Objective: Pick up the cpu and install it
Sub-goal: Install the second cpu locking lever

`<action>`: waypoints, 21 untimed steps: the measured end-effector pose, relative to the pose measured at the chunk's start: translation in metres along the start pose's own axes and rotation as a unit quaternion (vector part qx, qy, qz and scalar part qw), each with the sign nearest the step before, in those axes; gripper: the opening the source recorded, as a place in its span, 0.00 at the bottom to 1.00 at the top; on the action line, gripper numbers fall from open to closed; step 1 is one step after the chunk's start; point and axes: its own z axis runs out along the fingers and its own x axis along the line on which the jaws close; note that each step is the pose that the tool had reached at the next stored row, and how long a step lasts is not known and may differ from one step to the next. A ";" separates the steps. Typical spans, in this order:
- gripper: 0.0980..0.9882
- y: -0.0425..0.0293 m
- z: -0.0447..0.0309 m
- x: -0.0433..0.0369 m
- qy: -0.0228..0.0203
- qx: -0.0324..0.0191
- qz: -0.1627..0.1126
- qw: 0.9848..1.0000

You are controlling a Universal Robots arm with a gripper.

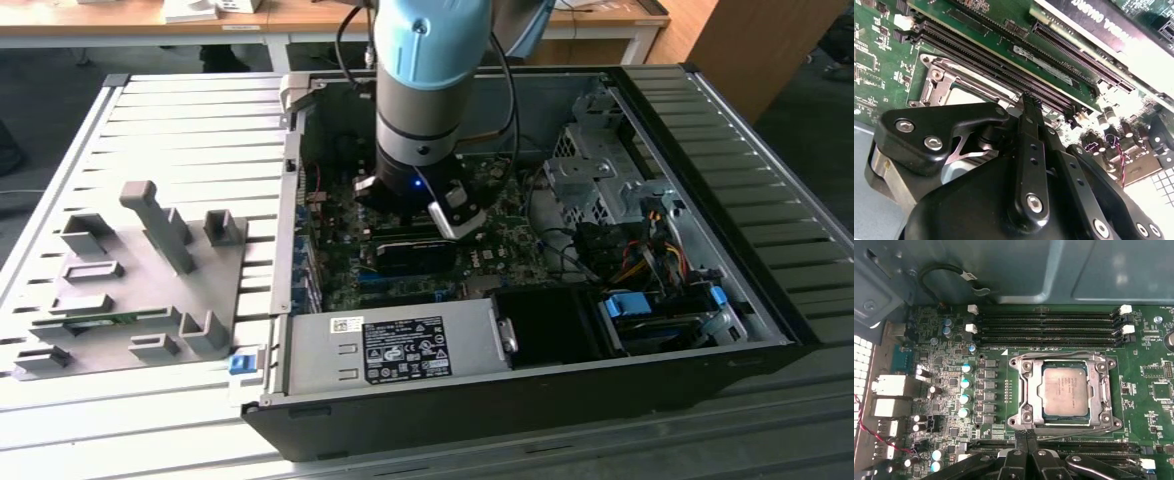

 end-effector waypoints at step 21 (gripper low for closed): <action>0.01 -0.0041 0.0100 0.0061 -0.009 -0.026 -0.003 1.000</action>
